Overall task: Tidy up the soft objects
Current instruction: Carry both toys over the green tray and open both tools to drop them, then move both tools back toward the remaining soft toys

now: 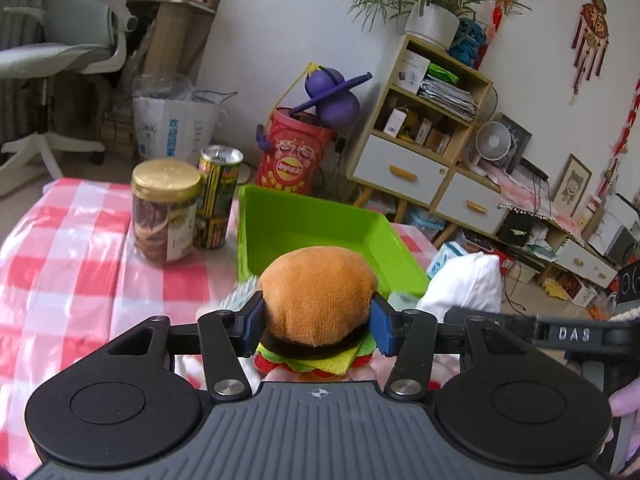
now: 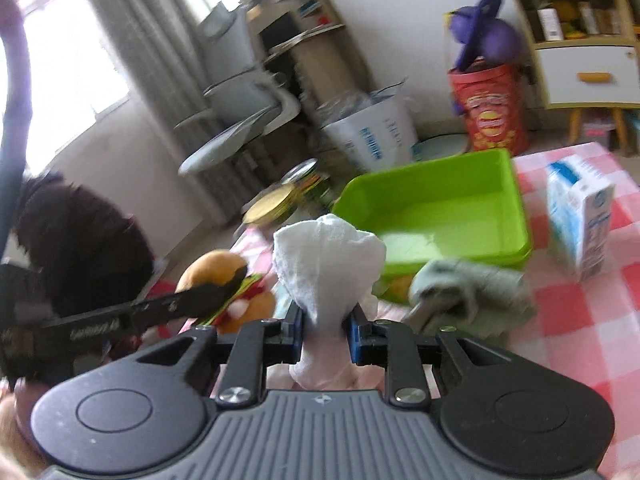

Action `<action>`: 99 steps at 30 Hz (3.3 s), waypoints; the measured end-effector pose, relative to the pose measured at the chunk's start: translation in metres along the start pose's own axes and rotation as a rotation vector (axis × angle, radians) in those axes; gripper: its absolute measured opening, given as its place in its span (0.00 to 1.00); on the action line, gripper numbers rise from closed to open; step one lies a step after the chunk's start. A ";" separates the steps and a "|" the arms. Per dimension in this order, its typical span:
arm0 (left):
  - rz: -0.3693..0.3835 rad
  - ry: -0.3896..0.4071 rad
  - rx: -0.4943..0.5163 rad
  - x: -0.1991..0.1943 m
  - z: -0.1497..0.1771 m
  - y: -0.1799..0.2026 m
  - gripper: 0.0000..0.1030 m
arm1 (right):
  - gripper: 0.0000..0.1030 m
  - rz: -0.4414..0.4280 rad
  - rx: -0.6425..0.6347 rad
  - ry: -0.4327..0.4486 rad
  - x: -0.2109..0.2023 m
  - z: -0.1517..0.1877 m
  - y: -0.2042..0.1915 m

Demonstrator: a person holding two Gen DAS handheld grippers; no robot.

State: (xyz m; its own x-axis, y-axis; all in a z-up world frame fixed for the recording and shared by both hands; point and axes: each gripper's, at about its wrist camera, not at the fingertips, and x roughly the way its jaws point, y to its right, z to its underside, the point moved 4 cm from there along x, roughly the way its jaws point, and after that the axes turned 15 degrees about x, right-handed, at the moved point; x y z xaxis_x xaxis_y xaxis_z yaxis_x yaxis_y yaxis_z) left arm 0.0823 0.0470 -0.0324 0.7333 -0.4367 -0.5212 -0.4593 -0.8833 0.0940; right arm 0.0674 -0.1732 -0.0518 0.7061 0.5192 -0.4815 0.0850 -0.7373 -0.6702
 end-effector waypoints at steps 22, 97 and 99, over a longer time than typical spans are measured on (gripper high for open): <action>-0.077 -0.046 0.131 0.121 -0.055 0.004 0.52 | 0.08 0.190 0.127 0.118 0.067 -0.082 0.048; -0.319 -0.239 -0.005 -0.021 0.066 -0.006 0.95 | 0.76 0.373 -0.266 0.029 -0.027 0.047 0.010; -0.314 -0.250 -0.022 -0.018 0.077 -0.005 0.95 | 0.76 0.367 -0.272 0.008 -0.023 0.056 0.016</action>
State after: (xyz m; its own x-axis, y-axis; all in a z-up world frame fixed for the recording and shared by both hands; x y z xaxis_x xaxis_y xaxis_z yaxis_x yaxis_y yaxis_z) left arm 0.0330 0.0721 -0.0885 0.6905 -0.0926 -0.7174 -0.2197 -0.9718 -0.0860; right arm 0.0132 -0.1726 -0.0831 0.7296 0.1999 -0.6540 0.0093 -0.9591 -0.2828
